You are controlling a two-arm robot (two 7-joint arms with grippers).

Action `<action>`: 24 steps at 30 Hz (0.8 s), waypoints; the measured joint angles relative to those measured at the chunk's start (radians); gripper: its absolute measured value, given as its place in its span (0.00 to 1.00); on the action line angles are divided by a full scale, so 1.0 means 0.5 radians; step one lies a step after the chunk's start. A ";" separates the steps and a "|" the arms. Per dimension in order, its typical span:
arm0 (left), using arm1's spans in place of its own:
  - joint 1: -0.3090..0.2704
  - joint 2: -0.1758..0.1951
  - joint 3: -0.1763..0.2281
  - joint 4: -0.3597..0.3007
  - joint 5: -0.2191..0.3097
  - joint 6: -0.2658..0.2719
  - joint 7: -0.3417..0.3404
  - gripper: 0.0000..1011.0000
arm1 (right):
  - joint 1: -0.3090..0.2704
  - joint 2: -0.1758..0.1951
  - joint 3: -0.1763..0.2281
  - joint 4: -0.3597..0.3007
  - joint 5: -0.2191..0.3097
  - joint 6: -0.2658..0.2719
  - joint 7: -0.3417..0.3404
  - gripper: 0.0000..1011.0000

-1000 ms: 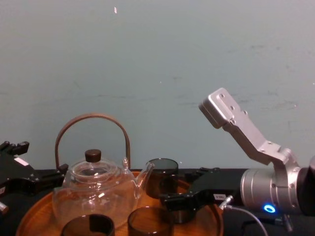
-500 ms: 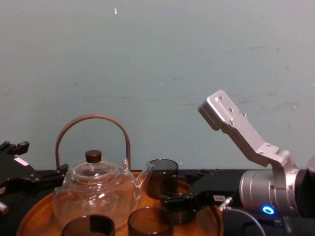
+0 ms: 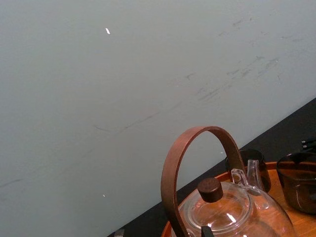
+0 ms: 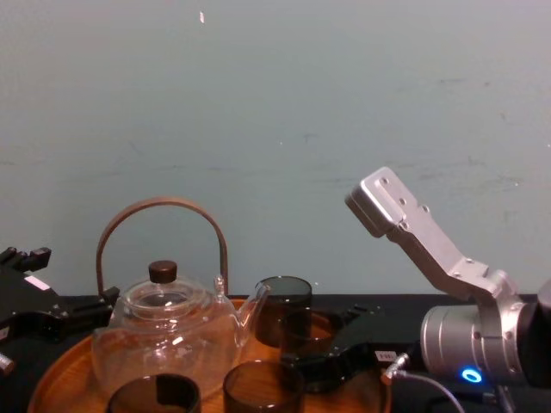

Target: Pick up the glass from the table and place it on the tray.

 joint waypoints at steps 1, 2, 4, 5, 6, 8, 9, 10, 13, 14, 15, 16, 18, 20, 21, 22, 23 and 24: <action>0.000 0.000 0.000 0.000 0.000 0.000 0.000 1.00 | 0.000 0.000 0.000 0.000 0.000 0.000 0.000 0.99; 0.000 0.000 0.000 0.000 0.000 0.000 0.000 1.00 | 0.000 0.000 0.000 0.000 0.000 0.000 0.000 0.99; 0.000 0.000 0.000 0.000 0.000 0.000 0.000 1.00 | 0.000 0.000 0.000 0.000 0.000 0.000 0.001 0.99; 0.000 0.000 0.000 0.000 0.000 0.000 0.000 1.00 | 0.000 0.000 0.000 -0.001 0.000 0.000 0.001 0.99; 0.000 0.000 0.000 0.000 0.000 0.000 0.000 1.00 | 0.000 0.000 0.000 -0.001 0.001 0.000 0.001 0.99; 0.000 0.000 0.000 0.000 0.000 0.000 0.000 1.00 | 0.000 0.000 0.001 -0.003 0.002 -0.001 0.004 0.99; 0.000 0.000 0.000 0.000 0.000 0.000 0.000 1.00 | 0.000 0.000 0.003 -0.004 0.004 -0.001 0.008 0.99; 0.000 0.000 0.000 0.000 0.000 0.000 0.000 1.00 | -0.001 0.002 0.007 -0.010 0.010 -0.002 0.016 0.99; 0.000 0.000 0.000 0.000 0.000 0.000 0.000 1.00 | -0.006 0.007 0.014 -0.022 0.023 -0.003 0.031 0.99; 0.000 0.000 0.000 0.000 0.000 0.000 0.000 1.00 | -0.006 0.007 0.014 -0.022 0.023 -0.003 0.031 0.99; 0.000 0.000 0.000 0.000 0.000 0.000 0.000 1.00 | -0.009 0.011 0.017 -0.028 0.028 -0.003 0.035 0.99; 0.000 0.000 0.000 0.000 0.000 0.000 0.000 1.00 | -0.011 0.014 0.020 -0.033 0.033 -0.003 0.038 0.99; 0.000 0.000 0.000 0.000 0.000 0.000 0.000 1.00 | -0.014 0.017 0.022 -0.040 0.037 -0.003 0.040 0.99; 0.000 0.000 0.000 0.000 0.000 0.000 0.000 1.00 | -0.020 0.023 0.025 -0.053 0.042 -0.002 0.042 0.99; 0.000 0.000 0.000 0.000 0.000 0.000 0.000 1.00 | -0.022 0.025 0.025 -0.057 0.043 -0.001 0.042 0.99; 0.000 0.000 0.000 0.000 0.000 0.000 0.000 1.00 | -0.028 0.032 0.026 -0.072 0.046 0.004 0.042 0.99; 0.000 0.000 0.000 0.000 0.000 0.000 0.000 1.00 | -0.028 0.032 0.026 -0.072 0.046 0.004 0.042 0.99; 0.000 0.000 0.000 0.000 0.000 0.000 0.000 1.00 | -0.036 0.039 0.028 -0.089 0.048 0.010 0.042 0.99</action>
